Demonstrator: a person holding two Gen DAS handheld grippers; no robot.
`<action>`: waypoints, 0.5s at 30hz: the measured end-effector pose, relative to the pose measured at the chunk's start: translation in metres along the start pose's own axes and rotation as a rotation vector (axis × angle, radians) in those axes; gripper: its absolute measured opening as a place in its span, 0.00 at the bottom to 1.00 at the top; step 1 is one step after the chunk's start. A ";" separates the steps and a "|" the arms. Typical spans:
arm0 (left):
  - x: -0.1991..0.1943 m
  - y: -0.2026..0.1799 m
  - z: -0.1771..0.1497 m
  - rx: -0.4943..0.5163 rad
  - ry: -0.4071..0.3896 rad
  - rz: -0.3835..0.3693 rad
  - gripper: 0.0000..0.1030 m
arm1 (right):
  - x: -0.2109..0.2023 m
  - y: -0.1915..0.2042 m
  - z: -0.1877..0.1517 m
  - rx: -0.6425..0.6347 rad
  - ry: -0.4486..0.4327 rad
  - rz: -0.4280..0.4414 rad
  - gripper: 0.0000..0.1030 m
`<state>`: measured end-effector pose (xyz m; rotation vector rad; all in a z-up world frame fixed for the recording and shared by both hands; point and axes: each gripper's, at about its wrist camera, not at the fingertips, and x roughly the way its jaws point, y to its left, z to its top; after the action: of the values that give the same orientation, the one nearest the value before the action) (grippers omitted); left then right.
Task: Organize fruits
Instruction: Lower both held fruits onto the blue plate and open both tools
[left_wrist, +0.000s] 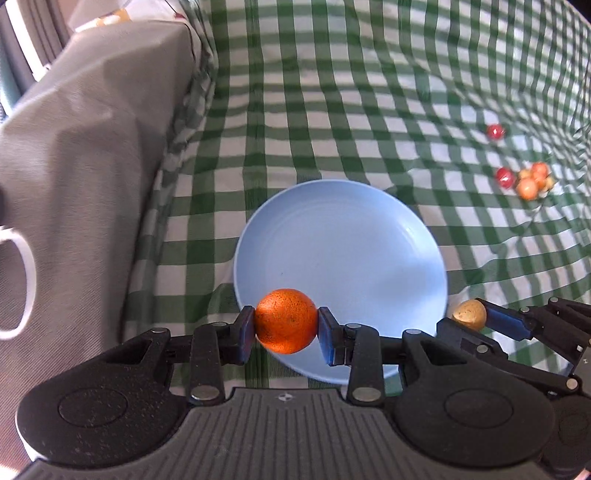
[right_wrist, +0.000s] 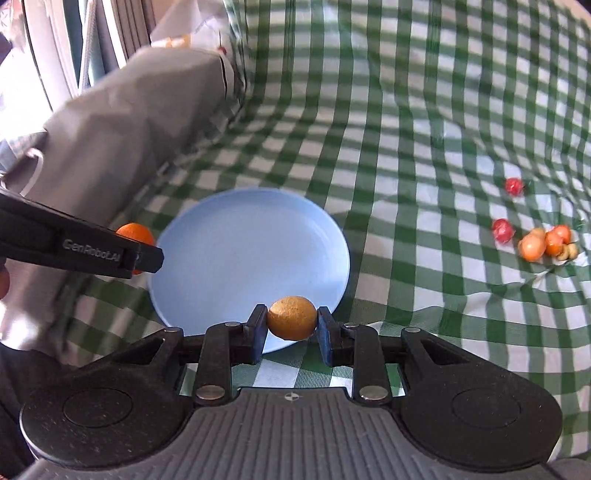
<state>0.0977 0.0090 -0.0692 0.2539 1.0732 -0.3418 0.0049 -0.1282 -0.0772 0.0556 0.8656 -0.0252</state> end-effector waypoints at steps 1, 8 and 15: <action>0.007 0.000 0.003 0.006 0.007 0.007 0.38 | 0.007 0.000 0.000 -0.005 0.007 0.000 0.29; 0.044 -0.003 0.012 0.032 0.062 0.028 0.39 | 0.050 0.000 0.000 -0.024 0.069 -0.003 0.29; 0.017 -0.004 0.017 0.055 -0.057 0.036 1.00 | 0.053 0.003 0.016 -0.056 0.067 -0.001 0.61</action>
<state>0.1172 -0.0032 -0.0771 0.3100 1.0030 -0.3448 0.0509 -0.1263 -0.1071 0.0034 0.9329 0.0001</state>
